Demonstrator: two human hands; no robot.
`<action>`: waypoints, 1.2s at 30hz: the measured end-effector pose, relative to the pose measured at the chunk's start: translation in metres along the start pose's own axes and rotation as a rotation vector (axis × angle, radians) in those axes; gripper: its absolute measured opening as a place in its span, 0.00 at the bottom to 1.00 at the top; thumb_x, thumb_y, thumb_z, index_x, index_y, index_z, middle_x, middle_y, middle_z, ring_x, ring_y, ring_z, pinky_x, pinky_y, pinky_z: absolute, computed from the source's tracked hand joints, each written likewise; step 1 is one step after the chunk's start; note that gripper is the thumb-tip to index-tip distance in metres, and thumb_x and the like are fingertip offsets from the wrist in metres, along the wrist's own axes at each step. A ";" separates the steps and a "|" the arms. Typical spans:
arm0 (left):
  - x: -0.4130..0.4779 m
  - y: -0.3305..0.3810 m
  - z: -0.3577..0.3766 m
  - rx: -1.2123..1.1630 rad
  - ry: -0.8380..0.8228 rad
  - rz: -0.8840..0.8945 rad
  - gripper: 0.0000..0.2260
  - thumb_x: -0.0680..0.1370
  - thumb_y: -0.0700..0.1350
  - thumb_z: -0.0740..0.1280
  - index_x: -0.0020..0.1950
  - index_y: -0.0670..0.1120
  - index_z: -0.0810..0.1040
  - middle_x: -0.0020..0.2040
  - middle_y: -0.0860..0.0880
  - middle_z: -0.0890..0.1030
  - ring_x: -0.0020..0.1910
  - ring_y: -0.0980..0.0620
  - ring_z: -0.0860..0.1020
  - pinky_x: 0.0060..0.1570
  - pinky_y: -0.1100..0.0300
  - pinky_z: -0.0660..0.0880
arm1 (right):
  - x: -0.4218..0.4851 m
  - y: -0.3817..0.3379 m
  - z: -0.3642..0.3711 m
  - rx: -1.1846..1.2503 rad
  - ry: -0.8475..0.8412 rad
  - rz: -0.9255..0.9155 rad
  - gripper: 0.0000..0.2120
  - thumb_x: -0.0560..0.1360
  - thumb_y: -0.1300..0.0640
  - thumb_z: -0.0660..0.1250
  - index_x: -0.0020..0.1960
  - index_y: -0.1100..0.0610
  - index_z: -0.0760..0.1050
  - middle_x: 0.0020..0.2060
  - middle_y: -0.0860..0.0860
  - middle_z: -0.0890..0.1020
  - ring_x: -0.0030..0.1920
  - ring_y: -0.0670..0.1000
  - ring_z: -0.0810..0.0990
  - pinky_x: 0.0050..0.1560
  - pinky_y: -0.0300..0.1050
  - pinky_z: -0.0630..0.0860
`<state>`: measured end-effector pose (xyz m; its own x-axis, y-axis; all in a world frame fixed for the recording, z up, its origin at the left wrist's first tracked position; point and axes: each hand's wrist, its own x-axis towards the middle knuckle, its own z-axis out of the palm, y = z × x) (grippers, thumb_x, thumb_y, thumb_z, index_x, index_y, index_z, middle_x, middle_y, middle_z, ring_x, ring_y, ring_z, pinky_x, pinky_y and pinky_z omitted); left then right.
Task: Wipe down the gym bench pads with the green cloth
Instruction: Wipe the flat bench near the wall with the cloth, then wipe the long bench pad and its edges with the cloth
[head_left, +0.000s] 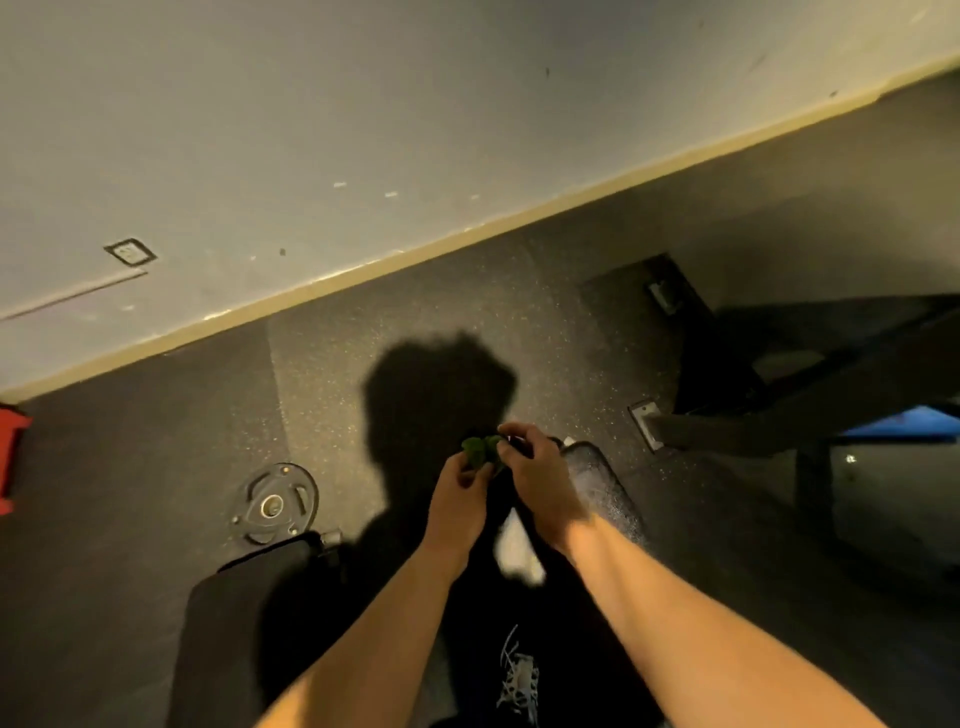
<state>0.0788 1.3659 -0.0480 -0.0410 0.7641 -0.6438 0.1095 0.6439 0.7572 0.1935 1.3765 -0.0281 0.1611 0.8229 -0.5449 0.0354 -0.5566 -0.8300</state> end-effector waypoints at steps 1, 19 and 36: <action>-0.022 0.009 -0.004 -0.037 0.016 -0.003 0.07 0.82 0.47 0.65 0.59 0.54 0.77 0.53 0.47 0.84 0.52 0.47 0.83 0.59 0.45 0.79 | -0.019 -0.011 -0.002 0.009 -0.004 -0.007 0.10 0.81 0.58 0.63 0.60 0.50 0.77 0.55 0.51 0.80 0.55 0.50 0.80 0.59 0.48 0.79; -0.316 0.072 -0.137 -0.104 0.160 0.587 0.05 0.72 0.36 0.64 0.42 0.43 0.79 0.40 0.48 0.79 0.41 0.51 0.75 0.46 0.55 0.73 | -0.274 -0.111 0.054 0.018 -0.226 -0.112 0.17 0.77 0.70 0.57 0.51 0.52 0.80 0.50 0.58 0.83 0.44 0.54 0.77 0.47 0.49 0.73; -0.276 0.100 -0.430 -0.142 0.682 0.373 0.12 0.82 0.42 0.66 0.63 0.52 0.69 0.52 0.62 0.74 0.58 0.58 0.73 0.44 0.79 0.65 | -0.229 -0.234 0.343 -0.002 -0.700 0.151 0.16 0.82 0.60 0.60 0.66 0.47 0.75 0.55 0.50 0.79 0.50 0.51 0.77 0.48 0.50 0.74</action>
<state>-0.3263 1.2368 0.2528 -0.6318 0.7563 -0.1698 0.1100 0.3043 0.9462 -0.1899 1.3580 0.2503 -0.5063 0.6167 -0.6028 0.0642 -0.6701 -0.7395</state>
